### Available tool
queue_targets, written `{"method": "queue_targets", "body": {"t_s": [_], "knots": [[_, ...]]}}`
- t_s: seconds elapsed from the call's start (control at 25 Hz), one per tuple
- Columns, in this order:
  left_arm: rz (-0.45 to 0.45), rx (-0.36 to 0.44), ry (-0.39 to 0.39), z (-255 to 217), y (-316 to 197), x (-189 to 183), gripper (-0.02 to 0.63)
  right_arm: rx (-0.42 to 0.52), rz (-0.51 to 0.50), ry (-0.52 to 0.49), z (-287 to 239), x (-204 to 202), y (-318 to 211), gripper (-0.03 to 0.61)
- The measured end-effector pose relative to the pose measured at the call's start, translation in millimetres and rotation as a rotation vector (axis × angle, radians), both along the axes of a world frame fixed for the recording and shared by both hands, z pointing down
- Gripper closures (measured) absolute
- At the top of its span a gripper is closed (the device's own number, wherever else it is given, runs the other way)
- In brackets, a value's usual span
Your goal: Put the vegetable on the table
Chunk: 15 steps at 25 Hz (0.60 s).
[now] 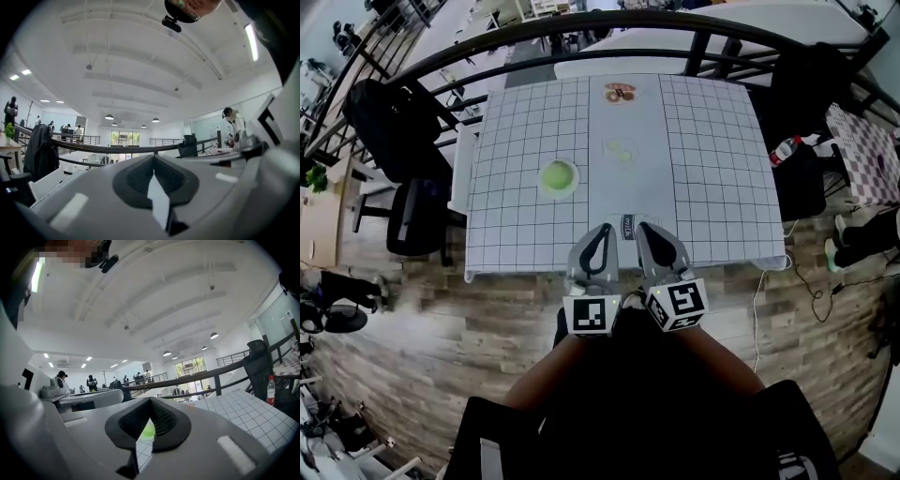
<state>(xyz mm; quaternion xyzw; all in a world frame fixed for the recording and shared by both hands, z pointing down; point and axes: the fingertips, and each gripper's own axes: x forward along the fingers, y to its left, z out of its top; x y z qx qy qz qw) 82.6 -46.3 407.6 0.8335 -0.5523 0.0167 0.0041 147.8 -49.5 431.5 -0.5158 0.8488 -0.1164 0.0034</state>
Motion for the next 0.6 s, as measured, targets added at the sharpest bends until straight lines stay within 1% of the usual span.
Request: {"method": "queue_targets", "body": {"t_s": [0.12, 0.2, 0.32, 0.44, 0.6], "knots": [[0.008, 0.014, -0.030, -3, 3, 3, 0.604, -0.013, 0.010, 0.001, 0, 4, 2, 0.583], [0.009, 0.018, -0.052, -6, 3, 3, 0.604, 0.000, 0.005, 0.013, -2, 4, 4, 0.583], [0.002, 0.013, -0.037, 2, 8, 1, 0.604, 0.032, 0.000, 0.047, 0, 2, 10, 0.583], [-0.004, 0.001, -0.012, 7, 8, 5, 0.604, 0.033, -0.002, 0.049, 4, 3, 10, 0.584], [0.017, -0.001, -0.029, -4, -3, 12, 0.604, 0.018, -0.015, 0.046, 4, 3, 5, 0.584]]}}
